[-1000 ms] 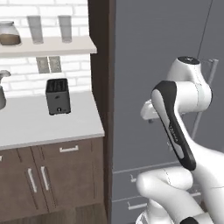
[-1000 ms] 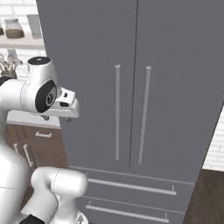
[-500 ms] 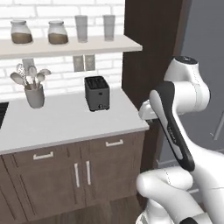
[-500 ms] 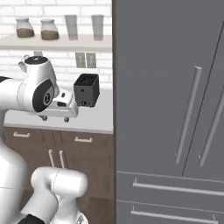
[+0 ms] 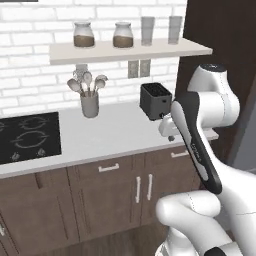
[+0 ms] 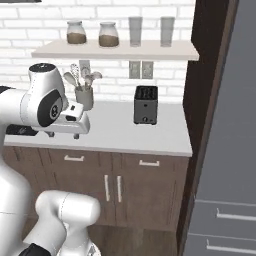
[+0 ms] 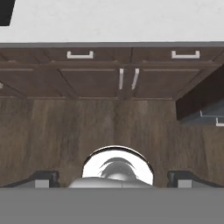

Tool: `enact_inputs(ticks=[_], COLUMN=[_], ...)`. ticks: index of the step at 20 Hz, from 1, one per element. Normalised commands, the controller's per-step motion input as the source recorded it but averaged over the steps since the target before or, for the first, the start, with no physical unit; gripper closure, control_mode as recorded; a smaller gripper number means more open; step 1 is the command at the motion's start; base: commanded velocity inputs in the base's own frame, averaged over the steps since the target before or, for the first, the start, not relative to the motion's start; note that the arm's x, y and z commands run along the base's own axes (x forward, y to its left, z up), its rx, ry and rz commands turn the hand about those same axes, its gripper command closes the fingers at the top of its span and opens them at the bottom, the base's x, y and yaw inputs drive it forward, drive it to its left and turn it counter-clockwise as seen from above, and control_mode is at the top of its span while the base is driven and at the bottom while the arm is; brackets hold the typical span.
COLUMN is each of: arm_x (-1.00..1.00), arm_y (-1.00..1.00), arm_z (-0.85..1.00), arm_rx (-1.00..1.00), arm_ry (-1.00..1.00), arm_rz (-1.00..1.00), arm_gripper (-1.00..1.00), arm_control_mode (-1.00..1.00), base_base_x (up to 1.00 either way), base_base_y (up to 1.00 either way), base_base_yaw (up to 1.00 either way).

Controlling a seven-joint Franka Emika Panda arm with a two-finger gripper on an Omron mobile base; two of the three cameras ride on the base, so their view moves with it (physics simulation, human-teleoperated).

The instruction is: Navigate to the range hood.

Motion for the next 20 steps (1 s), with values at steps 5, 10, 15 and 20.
enact_inputs(ticks=[5, 10, 15, 20], arm_x=[0.0, 0.0, 0.0, 0.0], arm_y=[0.0, 0.0, 0.0, 0.0], arm_z=[0.0, 0.0, 0.0, 0.0], arm_rx=[0.0, 0.0, 0.0, 0.0], arm_ry=[0.0, 0.0, 0.0, 0.0], arm_rz=[0.0, 0.0, 0.0, 0.0], arm_gripper=[-1.0, -1.0, -1.0, -1.0], arm_control_mode=[1.0, 1.0, 1.0, 1.0], base_base_x=[-0.02, 0.0, 0.0, 0.08], base_base_y=[1.0, 1.0, 1.0, 1.0], base_base_yaw=[0.0, 0.0, 0.0, 0.0])
